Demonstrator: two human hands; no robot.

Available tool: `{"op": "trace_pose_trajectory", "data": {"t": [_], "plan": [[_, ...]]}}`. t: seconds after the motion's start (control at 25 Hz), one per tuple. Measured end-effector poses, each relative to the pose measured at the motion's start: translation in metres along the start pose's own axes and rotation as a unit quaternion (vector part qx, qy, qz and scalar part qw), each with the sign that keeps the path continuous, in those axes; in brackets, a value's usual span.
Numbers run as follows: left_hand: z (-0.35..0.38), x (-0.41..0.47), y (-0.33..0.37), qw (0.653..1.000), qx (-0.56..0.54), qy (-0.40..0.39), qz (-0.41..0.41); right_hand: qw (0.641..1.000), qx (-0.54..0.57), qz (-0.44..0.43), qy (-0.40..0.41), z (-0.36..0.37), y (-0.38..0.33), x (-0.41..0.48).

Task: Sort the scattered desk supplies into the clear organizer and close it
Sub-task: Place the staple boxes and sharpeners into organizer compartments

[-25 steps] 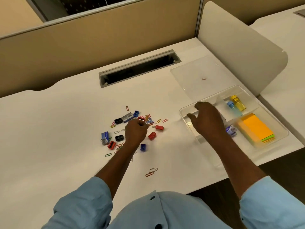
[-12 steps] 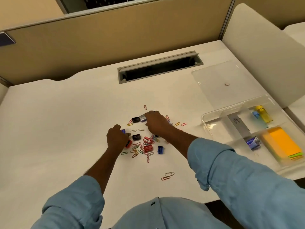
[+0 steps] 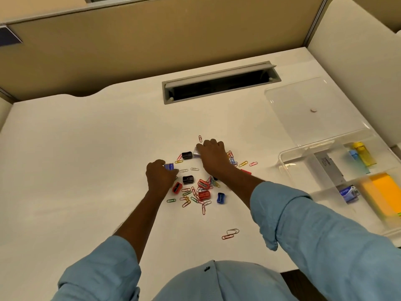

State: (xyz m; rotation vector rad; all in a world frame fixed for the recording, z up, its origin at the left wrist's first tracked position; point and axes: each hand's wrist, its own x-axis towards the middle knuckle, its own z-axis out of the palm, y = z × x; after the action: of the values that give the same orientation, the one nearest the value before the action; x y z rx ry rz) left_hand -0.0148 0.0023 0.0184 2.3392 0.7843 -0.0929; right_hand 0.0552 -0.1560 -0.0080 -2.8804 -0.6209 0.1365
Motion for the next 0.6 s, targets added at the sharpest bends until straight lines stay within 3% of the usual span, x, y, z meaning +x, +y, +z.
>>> {"op": "trace_pose_trajectory", "data": {"t": [0.08, 0.2, 0.36, 0.52, 0.6], "plan": [[-0.002, -0.006, 0.016, 0.997, -0.072, -0.002, -0.018, 0.988, 0.132, 0.075, 0.012, -0.01, -0.001, -0.006], [0.001, -0.018, 0.04, 0.978, -0.199, -0.032, -0.048, 0.913, 0.365, 0.182, 0.013, -0.027, 0.005, -0.026], [0.014, -0.043, 0.078, 0.956, -0.278, -0.087, -0.026, 0.865, 0.456, 0.208, 0.021, -0.048, 0.028, -0.069], [0.035, -0.075, 0.11, 0.948, -0.279, -0.152, 0.023, 0.781, 0.57, 0.254, 0.023, -0.065, 0.049, -0.102], [0.046, -0.092, 0.121, 0.944, -0.272, -0.176, 0.055, 0.76, 0.596, 0.255, 0.04, -0.072, 0.06, -0.12]]}}
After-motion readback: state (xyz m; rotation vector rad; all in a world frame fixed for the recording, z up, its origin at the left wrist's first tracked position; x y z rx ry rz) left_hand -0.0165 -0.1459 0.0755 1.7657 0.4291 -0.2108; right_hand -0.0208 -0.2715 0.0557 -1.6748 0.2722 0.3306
